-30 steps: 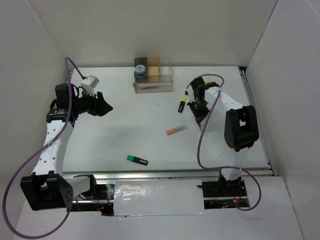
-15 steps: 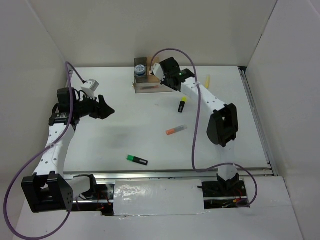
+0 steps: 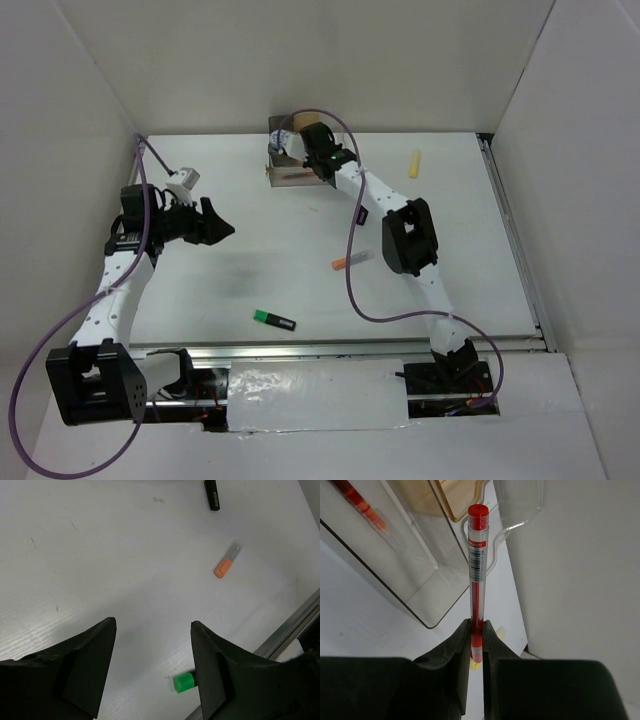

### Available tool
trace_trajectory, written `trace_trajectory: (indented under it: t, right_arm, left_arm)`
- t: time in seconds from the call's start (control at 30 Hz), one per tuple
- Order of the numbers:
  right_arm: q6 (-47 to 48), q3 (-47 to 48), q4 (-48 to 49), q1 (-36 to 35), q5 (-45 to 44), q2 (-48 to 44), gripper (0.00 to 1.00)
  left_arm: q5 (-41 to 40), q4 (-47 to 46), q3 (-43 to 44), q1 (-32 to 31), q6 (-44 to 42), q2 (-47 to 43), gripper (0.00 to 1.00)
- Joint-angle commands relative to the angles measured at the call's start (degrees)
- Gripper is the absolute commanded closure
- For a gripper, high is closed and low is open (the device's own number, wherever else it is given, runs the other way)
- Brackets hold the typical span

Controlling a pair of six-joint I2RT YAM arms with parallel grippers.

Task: Sort the stationery into containers
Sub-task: Place the pen in the storage box.

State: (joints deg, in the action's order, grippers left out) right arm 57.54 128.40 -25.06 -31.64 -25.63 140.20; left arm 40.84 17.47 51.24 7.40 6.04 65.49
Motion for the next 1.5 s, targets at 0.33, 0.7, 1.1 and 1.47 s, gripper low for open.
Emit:
trace_trajectory:
  t: [0.33, 0.7, 1.1, 1.47]
  right_arm:
    - [4.95, 3.44, 6.51, -3.16, 4.18, 3.49, 0.92]
    - [7.59, 7.74, 7.31, -3.17, 4.44, 7.63, 0.62]
    - [-2.66, 3.27, 0.20, -4.40, 10.24, -4.66, 0.52]
    - [-25.37, -21.58, -25.81, 0.52, 32.73, -33.40, 0.51]
  left_arm:
    - [3.02, -1.22, -2.29, 2.36, -1.65, -3.18, 0.25]
    - [3.90, 0.28, -3.08, 4.11, -2.88, -3.80, 0.22]
    - [4.68, 0.80, -0.80, 4.38, -4.28, -3.36, 0.23]
    - [6.19, 13.45, 4.39, 3.06, -22.91, -0.81, 0.23]
